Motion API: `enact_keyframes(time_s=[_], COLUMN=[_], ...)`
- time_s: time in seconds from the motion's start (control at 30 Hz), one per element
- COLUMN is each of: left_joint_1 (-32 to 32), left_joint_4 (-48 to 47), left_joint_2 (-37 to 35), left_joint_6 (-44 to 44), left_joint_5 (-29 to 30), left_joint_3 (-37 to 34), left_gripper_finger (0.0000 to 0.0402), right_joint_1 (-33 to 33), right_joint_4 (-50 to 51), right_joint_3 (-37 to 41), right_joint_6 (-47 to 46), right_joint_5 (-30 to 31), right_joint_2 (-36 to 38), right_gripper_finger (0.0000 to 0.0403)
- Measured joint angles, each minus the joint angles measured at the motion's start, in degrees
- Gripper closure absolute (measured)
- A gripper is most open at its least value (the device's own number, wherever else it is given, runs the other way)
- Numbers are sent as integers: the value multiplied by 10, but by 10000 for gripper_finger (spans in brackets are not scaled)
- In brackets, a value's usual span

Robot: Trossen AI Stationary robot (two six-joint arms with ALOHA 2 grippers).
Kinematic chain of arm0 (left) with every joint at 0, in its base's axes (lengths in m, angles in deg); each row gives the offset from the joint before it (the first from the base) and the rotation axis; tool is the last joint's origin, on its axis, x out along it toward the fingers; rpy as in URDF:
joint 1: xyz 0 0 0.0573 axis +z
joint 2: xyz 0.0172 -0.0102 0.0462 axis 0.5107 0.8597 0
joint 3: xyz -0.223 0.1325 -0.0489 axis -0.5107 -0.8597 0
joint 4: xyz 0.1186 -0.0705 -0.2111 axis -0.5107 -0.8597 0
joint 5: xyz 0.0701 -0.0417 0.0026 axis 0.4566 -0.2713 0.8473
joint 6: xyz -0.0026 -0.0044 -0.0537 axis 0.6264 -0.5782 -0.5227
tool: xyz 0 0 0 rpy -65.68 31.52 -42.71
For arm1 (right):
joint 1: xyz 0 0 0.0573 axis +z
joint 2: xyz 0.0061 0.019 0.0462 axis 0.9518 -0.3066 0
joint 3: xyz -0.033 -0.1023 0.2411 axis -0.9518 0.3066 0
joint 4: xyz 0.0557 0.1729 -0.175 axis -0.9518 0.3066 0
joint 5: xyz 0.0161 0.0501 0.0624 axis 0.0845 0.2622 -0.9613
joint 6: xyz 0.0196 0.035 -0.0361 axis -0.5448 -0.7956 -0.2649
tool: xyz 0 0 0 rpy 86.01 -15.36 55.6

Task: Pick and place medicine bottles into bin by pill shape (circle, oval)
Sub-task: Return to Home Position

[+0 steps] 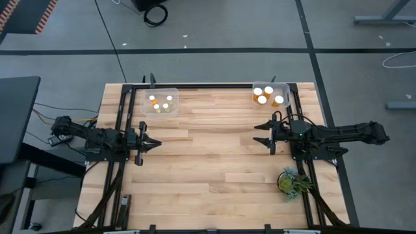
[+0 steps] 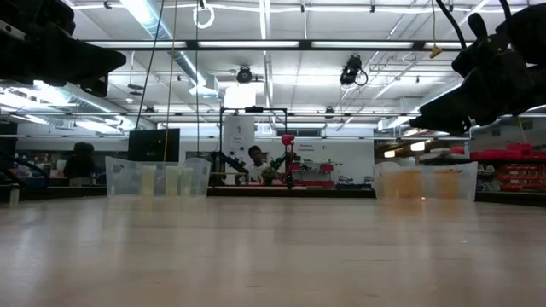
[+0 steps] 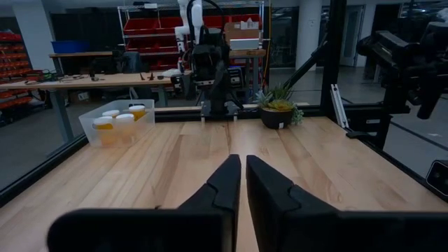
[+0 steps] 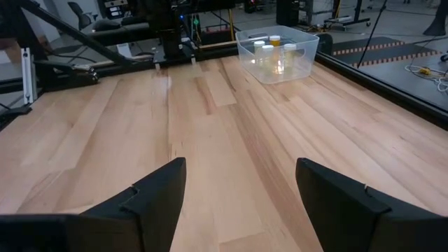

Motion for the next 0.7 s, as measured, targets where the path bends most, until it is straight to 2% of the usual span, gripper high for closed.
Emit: enact_keyframes(time_s=[0.7], left_joint_1=[0], left_joint_4=[0], left_joint_2=[0], left_joint_6=[0], left_joint_5=[0], left_joint_3=[0], left_gripper_finger=[374], right_joint_1=[0], right_joint_4=[0], right_joint_3=[0], right_joint_6=[0], right_joint_5=[0], right_joint_2=[0], right_gripper_finger=[127])
